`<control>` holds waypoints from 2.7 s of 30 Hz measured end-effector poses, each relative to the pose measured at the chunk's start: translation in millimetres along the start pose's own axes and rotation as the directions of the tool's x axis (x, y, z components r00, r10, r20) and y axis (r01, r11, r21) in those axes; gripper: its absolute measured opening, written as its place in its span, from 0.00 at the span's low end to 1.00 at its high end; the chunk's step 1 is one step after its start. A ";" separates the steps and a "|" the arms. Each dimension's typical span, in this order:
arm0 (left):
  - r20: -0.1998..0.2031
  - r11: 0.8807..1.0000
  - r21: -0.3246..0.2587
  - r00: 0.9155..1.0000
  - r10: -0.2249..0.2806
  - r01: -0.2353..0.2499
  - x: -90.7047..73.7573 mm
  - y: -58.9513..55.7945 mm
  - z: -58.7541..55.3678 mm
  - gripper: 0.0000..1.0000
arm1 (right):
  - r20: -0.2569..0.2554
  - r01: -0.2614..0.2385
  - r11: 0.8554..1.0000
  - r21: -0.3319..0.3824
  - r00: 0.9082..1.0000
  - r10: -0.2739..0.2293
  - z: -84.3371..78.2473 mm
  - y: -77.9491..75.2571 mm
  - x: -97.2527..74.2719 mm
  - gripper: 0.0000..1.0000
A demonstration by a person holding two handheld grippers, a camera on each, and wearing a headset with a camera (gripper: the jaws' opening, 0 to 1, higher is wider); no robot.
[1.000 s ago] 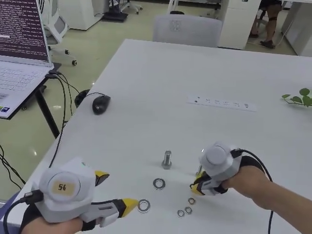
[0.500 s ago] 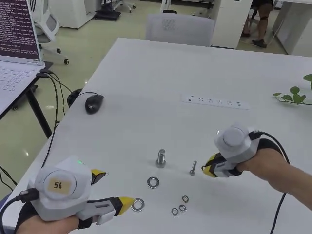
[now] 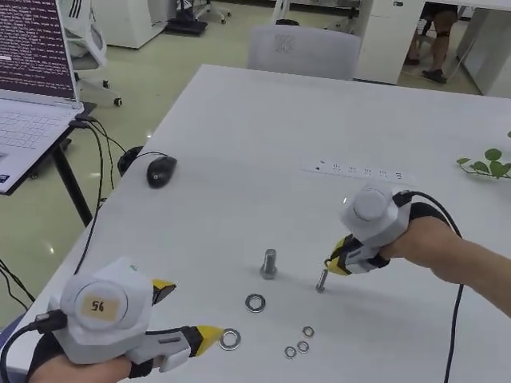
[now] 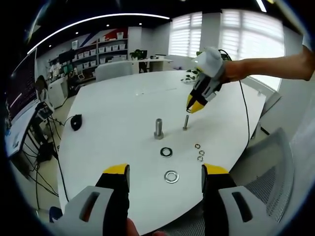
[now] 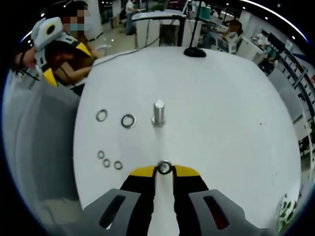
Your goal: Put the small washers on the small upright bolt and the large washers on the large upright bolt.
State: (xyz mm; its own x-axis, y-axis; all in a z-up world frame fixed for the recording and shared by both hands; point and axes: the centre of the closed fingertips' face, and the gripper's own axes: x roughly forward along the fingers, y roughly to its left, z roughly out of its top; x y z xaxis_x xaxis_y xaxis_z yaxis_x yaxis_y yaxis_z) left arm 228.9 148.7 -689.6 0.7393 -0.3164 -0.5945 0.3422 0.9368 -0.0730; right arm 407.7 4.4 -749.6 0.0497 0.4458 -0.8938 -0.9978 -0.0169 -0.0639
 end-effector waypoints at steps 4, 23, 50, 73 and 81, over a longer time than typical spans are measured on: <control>0.000 1.000 -0.005 1.000 0.005 -0.005 -1.0 1.7 -0.6 0.59 | -0.019 -0.002 1.000 -0.018 1.000 0.002 -2.7 1.2 4.0 0.14; -0.001 1.000 -0.008 1.000 0.004 -0.004 2.0 5.6 -0.1 0.59 | -0.040 -0.017 0.999 -0.028 0.999 0.016 -7.0 0.6 10.9 0.14; -0.014 1.000 -0.022 1.000 0.015 -0.015 -2.2 8.7 -9.0 0.59 | -0.093 -0.052 0.999 -0.010 0.994 0.051 -24.2 4.8 52.1 0.14; -0.010 1.000 -0.018 1.000 0.010 -0.010 -0.7 8.8 -7.1 0.58 | -0.073 -0.003 0.997 0.073 0.997 0.009 -41.2 -0.6 35.9 0.24; -0.009 1.000 -0.006 1.000 -0.003 0.003 1.8 5.5 -5.1 0.58 | -0.074 0.005 0.995 0.095 0.997 0.002 -69.6 11.9 23.0 0.25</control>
State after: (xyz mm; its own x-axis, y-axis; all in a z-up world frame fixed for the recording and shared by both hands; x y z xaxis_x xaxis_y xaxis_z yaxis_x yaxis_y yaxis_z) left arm 229.2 154.0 -695.2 0.7326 -0.3181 -0.6017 0.3410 0.9366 -0.0800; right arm 400.0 -47.8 -801.8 0.0510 0.3787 -0.9241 -0.9972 0.0702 -0.0263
